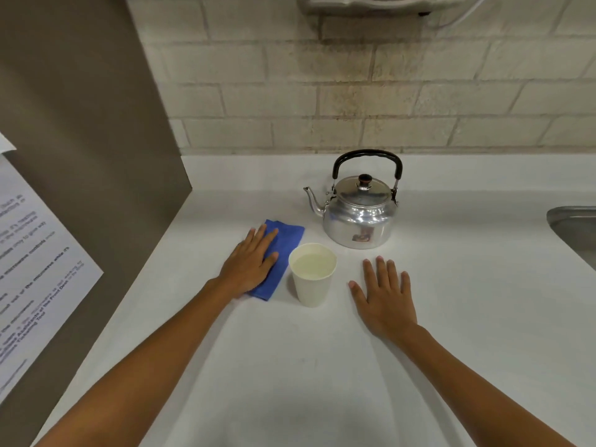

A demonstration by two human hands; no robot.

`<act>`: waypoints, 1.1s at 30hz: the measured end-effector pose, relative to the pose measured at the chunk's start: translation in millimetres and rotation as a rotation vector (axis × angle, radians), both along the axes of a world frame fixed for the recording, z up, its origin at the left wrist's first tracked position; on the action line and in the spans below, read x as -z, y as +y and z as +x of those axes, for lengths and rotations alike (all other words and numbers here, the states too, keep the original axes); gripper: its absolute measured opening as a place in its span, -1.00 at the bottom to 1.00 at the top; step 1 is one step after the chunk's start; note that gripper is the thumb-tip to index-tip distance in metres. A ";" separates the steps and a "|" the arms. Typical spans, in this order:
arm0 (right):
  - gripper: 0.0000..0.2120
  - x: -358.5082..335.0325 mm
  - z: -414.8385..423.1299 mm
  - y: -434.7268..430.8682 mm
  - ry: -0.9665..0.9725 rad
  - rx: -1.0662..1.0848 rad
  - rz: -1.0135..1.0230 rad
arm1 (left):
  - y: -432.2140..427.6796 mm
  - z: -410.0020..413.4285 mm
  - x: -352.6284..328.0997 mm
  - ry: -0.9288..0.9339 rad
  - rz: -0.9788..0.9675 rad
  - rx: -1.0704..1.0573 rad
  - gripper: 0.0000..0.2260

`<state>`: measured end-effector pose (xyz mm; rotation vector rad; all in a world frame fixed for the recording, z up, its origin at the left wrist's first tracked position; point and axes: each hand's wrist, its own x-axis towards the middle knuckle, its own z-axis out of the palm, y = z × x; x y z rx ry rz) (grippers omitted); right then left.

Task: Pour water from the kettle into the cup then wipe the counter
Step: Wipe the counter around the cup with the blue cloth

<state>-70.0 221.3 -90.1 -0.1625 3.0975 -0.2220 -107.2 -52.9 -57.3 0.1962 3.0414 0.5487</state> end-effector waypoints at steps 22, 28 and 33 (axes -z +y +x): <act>-0.39 -2.4 2.2 -3.3 0.015 0.003 0.016 | 8.9 -11.2 13.8 0.085 -0.376 -0.007 -0.56; -0.39 -1.6 2.6 -1.8 0.044 0.002 0.018 | 3.6 35.1 29.2 0.125 -0.273 0.146 -0.56; -0.39 -1.7 2.1 -1.8 0.045 0.001 0.017 | -35.2 46.0 23.4 0.044 -0.254 -0.083 -0.57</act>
